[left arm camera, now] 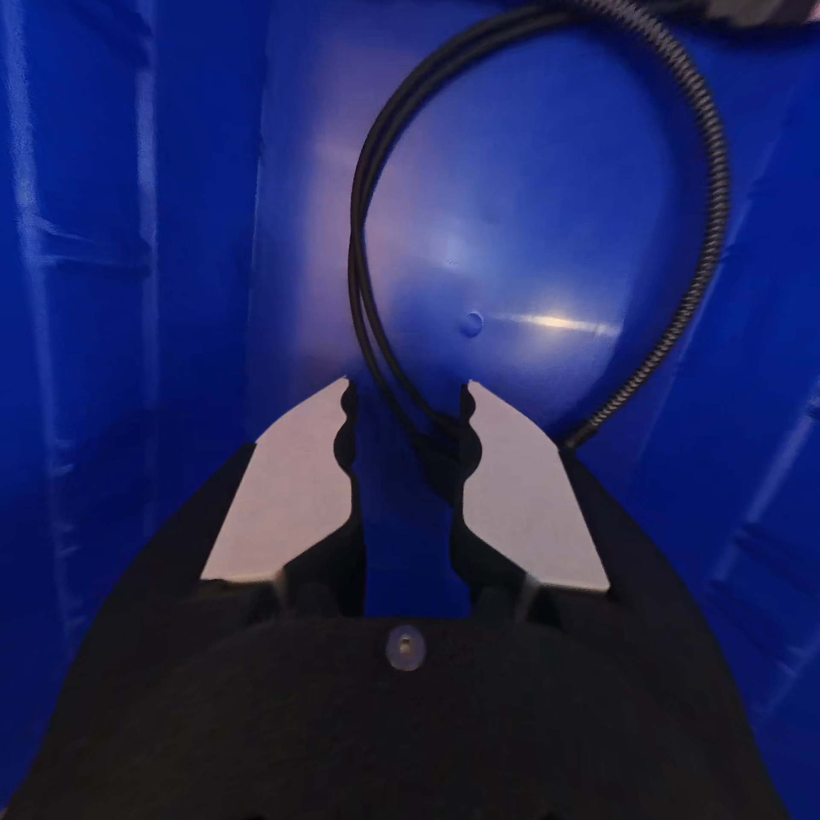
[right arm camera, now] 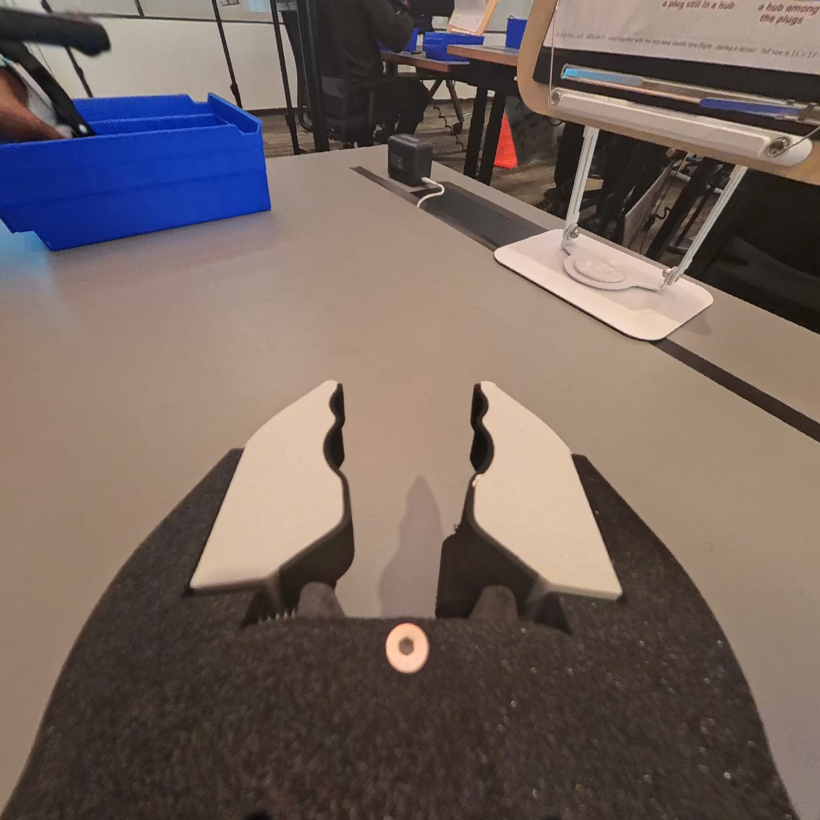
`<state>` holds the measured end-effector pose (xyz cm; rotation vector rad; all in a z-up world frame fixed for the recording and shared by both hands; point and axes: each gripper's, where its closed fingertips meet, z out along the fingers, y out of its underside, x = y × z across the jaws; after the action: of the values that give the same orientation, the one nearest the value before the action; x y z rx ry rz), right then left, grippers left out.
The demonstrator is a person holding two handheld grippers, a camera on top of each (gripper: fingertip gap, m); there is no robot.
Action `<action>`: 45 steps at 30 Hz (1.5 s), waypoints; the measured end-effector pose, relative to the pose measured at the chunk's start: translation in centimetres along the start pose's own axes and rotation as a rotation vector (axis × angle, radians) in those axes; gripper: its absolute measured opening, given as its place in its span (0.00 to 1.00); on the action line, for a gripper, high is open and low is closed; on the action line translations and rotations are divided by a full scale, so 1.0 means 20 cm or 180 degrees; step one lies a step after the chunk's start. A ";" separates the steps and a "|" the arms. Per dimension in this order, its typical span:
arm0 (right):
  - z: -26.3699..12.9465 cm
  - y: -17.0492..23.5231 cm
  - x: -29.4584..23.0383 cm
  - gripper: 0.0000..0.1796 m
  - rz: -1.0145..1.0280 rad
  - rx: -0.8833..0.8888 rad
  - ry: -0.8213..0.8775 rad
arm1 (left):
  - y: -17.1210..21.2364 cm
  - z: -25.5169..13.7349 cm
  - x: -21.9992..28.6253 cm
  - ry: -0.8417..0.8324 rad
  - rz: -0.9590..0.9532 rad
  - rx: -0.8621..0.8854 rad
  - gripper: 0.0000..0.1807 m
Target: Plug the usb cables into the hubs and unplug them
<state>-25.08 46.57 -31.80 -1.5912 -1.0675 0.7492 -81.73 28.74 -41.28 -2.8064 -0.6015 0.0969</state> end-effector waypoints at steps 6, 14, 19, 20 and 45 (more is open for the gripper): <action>-0.02 -0.03 0.00 0.30 0.0070 0.0082 -0.0003 | -0.02 0.02 0.02 0.0019 0.0034 0.0060 0.15; -0.04 -0.04 0.02 0.29 0.0136 0.0131 0.0003 | -0.04 0.01 0.02 0.0104 0.0493 0.0287 0.03; -0.05 -0.02 0.07 0.27 0.0232 0.0165 0.0075 | -0.12 -0.15 -0.04 0.0494 0.0164 0.0938 0.02; -0.05 -0.02 0.07 0.26 0.0270 0.0169 0.0070 | -0.13 -0.21 -0.06 0.0496 0.0135 0.1056 0.02; -0.04 0.00 0.09 0.26 0.0374 0.0185 0.0022 | -0.47 -1.45 0.41 0.0535 0.1203 0.2990 0.01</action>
<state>-23.65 47.83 -31.55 -1.6162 -0.9450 0.8454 -74.42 33.22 -10.79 -1.9385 0.0473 0.1621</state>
